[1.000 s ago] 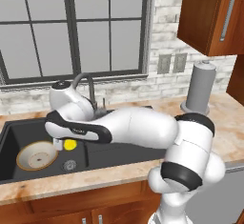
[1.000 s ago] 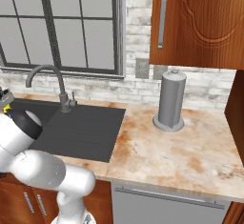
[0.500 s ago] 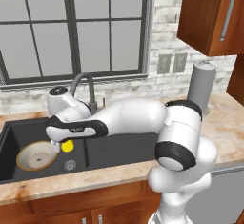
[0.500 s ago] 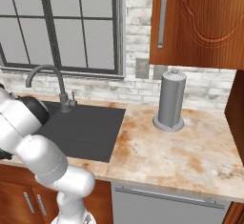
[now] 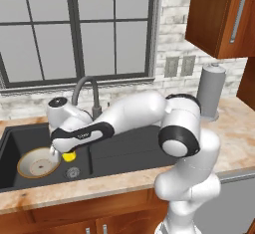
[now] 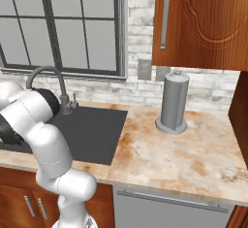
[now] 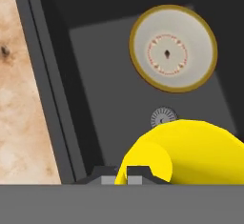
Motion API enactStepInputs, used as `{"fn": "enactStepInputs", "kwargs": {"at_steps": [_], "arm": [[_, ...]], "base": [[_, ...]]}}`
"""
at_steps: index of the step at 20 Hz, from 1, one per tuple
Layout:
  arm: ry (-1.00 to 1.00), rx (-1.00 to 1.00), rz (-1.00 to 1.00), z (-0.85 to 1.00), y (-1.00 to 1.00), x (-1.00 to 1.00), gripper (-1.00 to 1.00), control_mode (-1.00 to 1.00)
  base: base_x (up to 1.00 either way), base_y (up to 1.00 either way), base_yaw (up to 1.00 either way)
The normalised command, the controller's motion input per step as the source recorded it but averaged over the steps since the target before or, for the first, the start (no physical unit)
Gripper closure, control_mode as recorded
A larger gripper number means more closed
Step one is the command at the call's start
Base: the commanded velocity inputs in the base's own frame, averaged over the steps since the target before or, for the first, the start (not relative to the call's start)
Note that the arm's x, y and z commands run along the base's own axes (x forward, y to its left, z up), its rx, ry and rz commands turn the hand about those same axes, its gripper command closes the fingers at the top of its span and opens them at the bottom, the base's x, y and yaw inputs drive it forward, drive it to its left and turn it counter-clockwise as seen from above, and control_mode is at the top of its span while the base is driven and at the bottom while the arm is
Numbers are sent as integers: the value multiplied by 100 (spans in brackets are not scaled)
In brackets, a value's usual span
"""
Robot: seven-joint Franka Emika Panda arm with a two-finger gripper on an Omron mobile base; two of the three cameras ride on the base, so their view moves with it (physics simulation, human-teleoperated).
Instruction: Remove the orange and orange from the sink. Then move the bowl and cup from the counter to the sink for washing.
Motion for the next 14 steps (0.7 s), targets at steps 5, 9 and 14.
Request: {"fn": "enactStepInputs", "kwargs": {"at_steps": [5, 9, 14], "arm": [[0, -6, -12, -21, 11, 8, 100, -100], [0, -7, -8, -22, 5, 21, 100, -100], [0, -8, -3, -21, 1, 22, 100, -100]], "base": [[0, 0, 0], [0, 0, 0], [0, 0, 0]]}}
